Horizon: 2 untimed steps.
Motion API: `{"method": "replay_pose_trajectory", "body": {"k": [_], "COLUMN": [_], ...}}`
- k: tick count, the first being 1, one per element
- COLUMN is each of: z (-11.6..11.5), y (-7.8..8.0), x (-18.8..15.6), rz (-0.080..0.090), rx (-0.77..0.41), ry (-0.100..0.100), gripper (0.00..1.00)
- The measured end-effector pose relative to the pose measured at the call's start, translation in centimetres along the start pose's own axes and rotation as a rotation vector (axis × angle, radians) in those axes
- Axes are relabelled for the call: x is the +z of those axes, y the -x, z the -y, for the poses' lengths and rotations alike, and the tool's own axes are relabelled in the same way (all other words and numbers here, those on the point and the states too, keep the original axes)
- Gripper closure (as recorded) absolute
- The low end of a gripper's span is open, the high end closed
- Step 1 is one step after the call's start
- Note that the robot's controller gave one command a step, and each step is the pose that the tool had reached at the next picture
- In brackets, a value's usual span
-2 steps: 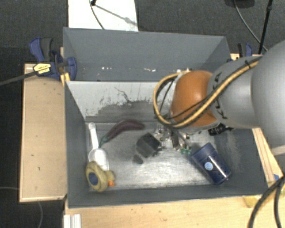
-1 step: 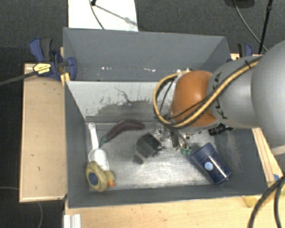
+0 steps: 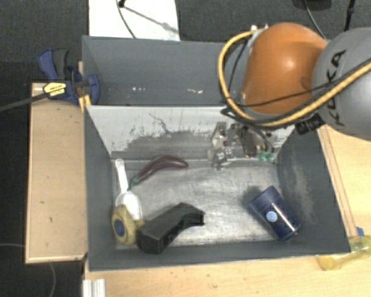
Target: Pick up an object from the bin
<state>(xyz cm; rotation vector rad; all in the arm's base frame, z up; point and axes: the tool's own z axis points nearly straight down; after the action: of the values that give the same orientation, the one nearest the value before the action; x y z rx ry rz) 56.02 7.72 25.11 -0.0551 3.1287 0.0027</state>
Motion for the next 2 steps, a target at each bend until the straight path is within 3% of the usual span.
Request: {"method": "replay_pose_trajectory", "body": {"k": [1,2], "z": [0.0,1.5], "y": [0.0,-2.1], "x": [0.2,0.2], "rz": [-0.003,-0.009], "rx": [0.000,-0.097], "ry": [0.000,-0.001], "gripper": [1.00,1.00]}}
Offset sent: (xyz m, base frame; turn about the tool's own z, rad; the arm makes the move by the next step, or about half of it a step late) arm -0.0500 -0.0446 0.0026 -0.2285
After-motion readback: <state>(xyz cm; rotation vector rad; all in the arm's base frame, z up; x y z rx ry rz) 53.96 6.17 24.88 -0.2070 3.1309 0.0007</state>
